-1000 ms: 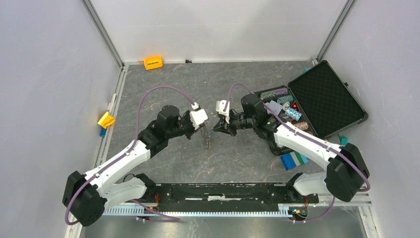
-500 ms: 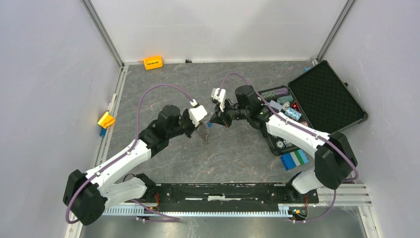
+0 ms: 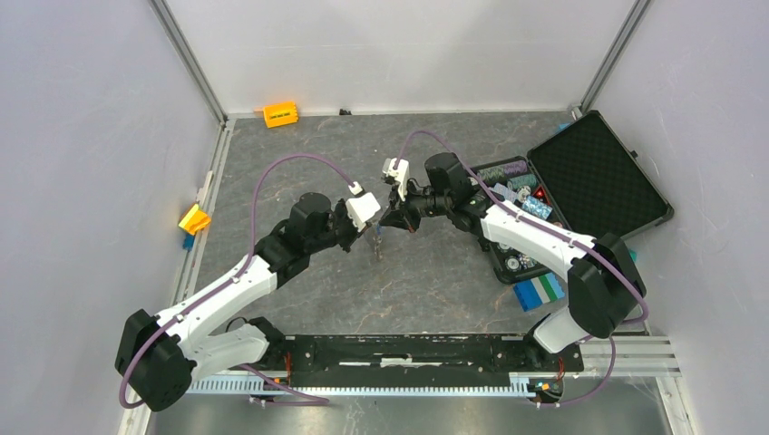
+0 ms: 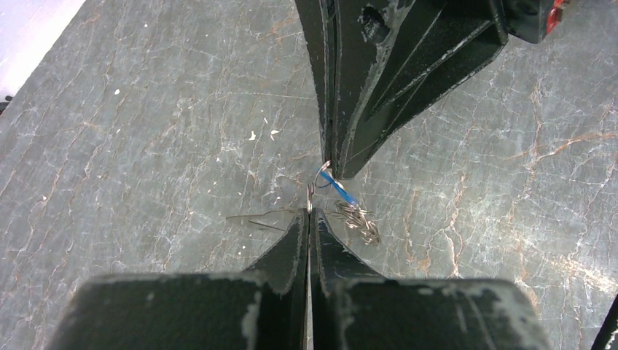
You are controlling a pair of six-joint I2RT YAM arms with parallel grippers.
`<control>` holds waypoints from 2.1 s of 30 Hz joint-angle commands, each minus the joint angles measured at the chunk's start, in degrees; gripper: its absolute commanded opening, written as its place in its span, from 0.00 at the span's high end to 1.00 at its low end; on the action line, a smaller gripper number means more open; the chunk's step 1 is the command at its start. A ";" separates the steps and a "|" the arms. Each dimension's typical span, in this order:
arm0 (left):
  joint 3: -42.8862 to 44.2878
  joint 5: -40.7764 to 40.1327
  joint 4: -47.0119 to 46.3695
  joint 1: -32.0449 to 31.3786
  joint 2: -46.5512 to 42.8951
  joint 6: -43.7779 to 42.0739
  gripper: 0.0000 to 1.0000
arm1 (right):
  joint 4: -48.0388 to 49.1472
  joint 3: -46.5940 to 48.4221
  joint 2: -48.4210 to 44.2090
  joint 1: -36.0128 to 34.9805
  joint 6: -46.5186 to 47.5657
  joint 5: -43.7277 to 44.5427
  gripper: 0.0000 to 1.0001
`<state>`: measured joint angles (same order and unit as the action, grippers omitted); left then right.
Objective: Put the keys on the keyring
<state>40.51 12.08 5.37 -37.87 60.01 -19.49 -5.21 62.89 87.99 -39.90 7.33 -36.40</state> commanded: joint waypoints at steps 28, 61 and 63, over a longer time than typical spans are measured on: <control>0.72 0.76 -4.01 -0.80 -0.77 -0.78 0.98 | 2.21 3.68 0.72 0.12 -2.32 -2.63 1.00; -2.16 5.75 -4.29 -1.15 -2.97 -7.27 0.98 | 2.01 3.02 0.61 1.14 -2.98 -0.87 1.00; -2.56 6.21 -4.31 -1.24 -3.27 -8.31 0.98 | 2.03 3.03 0.84 1.23 -3.26 -1.16 1.00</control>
<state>38.74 13.82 3.95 -38.37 58.33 -23.90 -5.50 63.96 88.60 -39.22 5.15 -37.30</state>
